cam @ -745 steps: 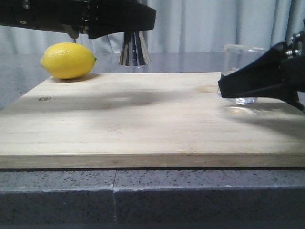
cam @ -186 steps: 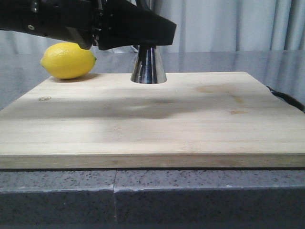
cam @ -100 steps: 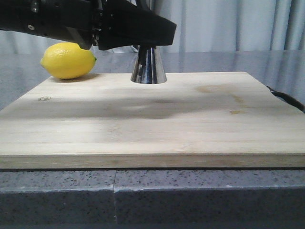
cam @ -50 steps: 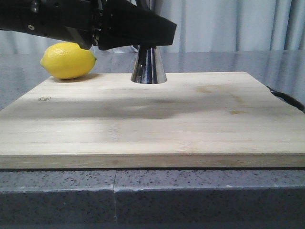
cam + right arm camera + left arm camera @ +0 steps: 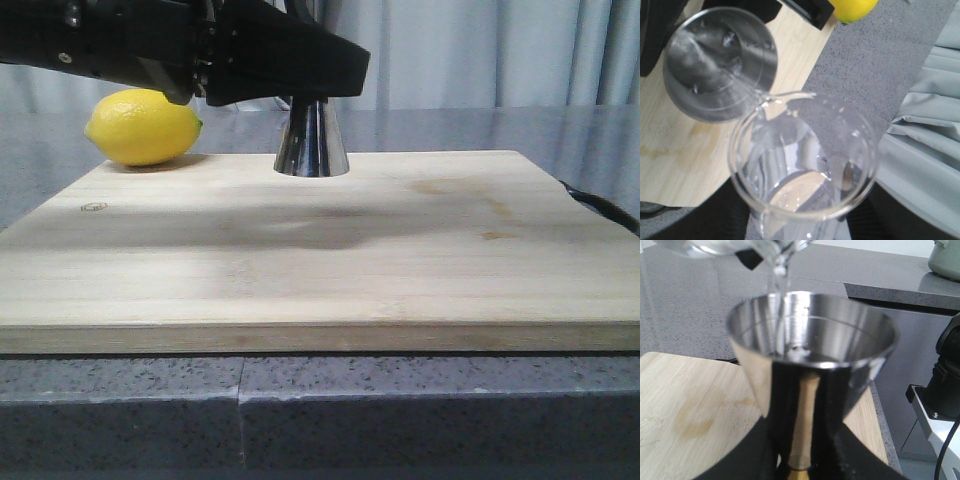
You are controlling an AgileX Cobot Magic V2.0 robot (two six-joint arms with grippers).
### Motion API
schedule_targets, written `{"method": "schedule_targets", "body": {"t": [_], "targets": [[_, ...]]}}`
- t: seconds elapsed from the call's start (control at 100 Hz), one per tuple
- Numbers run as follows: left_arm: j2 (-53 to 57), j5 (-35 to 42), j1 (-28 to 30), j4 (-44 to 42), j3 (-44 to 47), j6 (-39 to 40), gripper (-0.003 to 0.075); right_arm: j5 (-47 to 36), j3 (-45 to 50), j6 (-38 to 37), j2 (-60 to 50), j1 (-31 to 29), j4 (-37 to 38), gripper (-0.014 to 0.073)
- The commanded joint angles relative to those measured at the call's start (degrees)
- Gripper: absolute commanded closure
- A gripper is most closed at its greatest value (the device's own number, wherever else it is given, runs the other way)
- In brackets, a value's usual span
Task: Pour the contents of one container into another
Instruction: 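Tilt the beaker with the right gripper, pouring liquid into the jigger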
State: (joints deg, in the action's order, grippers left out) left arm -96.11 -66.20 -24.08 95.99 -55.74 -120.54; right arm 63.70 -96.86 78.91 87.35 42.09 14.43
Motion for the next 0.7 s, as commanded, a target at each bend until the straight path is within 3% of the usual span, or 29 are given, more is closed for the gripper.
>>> {"method": "schedule_targets", "body": {"t": [0.0,0.69], "targets": [[2.73,-5.78,-0.56,3.99,-1.68,0.41,0.0739,-2.73,-2.07,0.22,-2.69,0.99,2.87,0.0516],[2.73,-5.78,-0.56,3.99,-1.68,0.41,0.0739,-2.73,-2.07,0.22,-2.69,2.39,6.66,0.0516]]}}
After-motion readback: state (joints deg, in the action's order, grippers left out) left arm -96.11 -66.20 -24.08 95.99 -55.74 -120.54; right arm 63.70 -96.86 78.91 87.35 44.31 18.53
